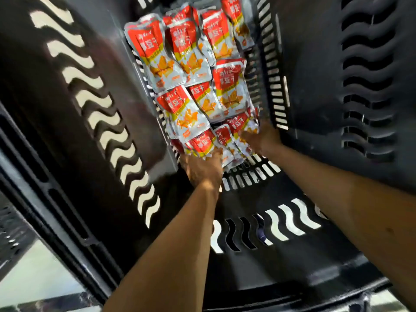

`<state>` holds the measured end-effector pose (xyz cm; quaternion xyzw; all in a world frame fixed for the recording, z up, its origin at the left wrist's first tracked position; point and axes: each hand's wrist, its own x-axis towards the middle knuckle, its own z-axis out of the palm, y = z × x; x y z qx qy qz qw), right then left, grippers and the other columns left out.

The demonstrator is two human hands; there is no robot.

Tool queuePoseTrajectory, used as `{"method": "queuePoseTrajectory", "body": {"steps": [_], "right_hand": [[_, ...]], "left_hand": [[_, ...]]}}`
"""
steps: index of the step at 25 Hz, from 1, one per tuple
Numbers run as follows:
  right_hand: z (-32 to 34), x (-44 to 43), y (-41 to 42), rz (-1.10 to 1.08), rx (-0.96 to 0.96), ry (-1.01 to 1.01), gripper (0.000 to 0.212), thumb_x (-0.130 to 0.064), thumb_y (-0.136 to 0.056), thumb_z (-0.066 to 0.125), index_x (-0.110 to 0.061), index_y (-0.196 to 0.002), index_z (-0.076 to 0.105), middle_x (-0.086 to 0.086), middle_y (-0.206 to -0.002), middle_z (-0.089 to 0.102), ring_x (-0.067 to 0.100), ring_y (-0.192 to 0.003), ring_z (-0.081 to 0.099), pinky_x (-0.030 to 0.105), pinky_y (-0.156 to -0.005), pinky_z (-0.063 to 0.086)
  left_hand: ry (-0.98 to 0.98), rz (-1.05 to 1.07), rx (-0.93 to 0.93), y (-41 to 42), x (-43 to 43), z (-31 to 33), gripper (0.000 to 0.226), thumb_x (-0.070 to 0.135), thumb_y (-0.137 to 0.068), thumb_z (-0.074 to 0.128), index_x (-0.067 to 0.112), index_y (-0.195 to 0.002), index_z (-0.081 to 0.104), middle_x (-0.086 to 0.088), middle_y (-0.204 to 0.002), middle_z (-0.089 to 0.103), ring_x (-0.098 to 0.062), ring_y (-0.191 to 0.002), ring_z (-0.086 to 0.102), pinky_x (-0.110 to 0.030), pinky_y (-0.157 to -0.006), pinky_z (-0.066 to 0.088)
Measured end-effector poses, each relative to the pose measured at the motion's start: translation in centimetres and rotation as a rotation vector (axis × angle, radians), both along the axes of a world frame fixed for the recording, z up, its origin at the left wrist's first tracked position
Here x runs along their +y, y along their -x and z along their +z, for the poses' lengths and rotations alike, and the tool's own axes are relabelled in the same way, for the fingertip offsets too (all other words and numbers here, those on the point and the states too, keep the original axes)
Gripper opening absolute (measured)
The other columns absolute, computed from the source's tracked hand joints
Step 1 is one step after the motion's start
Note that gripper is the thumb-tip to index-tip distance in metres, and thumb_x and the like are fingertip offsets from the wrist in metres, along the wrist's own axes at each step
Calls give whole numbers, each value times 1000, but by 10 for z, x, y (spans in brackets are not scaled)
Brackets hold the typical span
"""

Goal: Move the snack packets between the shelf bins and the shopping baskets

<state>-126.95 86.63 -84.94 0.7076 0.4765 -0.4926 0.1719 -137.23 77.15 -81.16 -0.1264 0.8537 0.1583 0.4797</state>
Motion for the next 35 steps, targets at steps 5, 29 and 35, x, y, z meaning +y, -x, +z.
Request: {"method": "queuePoseTrajectory", "body": {"steps": [5, 29, 35], "right_hand": [[-6, 1, -5, -224, 37, -70, 70, -16, -63, 87, -5, -121, 50, 12, -120, 61, 26, -107, 60, 42, -91, 51], [12, 2, 7, -501, 103, 227, 60, -3, -69, 80, -12, -122, 52, 9, -115, 63, 27, -103, 62, 48, -90, 50], [47, 10, -2, -556, 31, 208, 61, -5, -69, 80, -6, -123, 53, 8, -113, 62, 25, -100, 61, 44, -77, 52]], "left_hand": [[109, -14, 67, -7, 1, 0, 92, 41, -68, 81, 4, -136, 31, -13, -133, 48, -32, -118, 52, -35, -91, 47], [-66, 103, -152, 4, -6, -11, 44, 40, -52, 86, 19, -87, 70, 7, -84, 71, -15, -78, 67, -25, -77, 51], [115, 251, -209, 14, -1, 31, 41, 27, -58, 85, 10, -86, 60, -6, -78, 64, -18, -59, 58, -21, -39, 46]]}}
